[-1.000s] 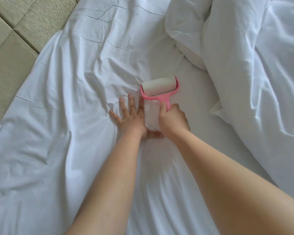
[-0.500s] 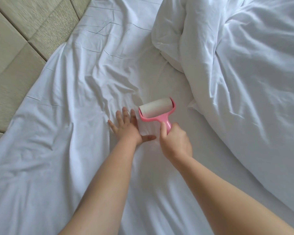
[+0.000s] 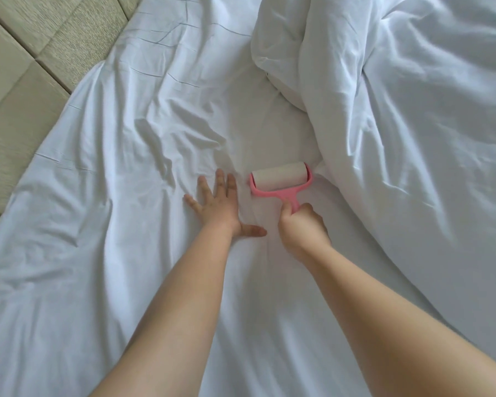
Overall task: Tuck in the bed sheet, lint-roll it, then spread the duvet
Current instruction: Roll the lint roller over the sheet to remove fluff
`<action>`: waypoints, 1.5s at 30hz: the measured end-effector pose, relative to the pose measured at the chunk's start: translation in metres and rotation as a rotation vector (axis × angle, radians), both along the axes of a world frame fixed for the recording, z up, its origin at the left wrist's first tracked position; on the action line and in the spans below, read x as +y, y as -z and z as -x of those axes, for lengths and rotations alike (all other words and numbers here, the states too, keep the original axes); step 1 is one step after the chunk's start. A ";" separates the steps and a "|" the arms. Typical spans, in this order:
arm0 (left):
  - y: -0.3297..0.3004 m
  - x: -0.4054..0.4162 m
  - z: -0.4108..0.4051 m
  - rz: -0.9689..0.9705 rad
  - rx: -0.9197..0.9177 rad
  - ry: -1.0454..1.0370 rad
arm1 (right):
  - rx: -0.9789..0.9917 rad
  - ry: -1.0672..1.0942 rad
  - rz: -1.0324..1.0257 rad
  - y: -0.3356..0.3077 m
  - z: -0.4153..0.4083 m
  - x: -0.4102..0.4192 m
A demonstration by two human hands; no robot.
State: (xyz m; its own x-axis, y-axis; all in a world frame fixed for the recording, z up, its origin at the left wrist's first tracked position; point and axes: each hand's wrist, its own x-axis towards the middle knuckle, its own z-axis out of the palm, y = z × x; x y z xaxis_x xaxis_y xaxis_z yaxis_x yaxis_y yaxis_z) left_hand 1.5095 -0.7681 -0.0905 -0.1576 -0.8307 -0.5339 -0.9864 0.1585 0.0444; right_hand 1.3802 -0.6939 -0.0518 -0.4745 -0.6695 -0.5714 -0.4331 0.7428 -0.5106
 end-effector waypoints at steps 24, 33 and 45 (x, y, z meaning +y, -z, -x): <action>0.026 -0.063 0.008 -0.010 -0.004 0.060 | 0.043 -0.003 0.078 0.019 0.002 -0.100; 0.014 -0.042 0.006 0.068 0.005 0.058 | 0.024 0.002 0.040 0.013 0.001 -0.044; -0.003 0.050 -0.008 -0.057 -0.021 0.079 | 0.025 0.019 0.012 -0.002 -0.010 0.070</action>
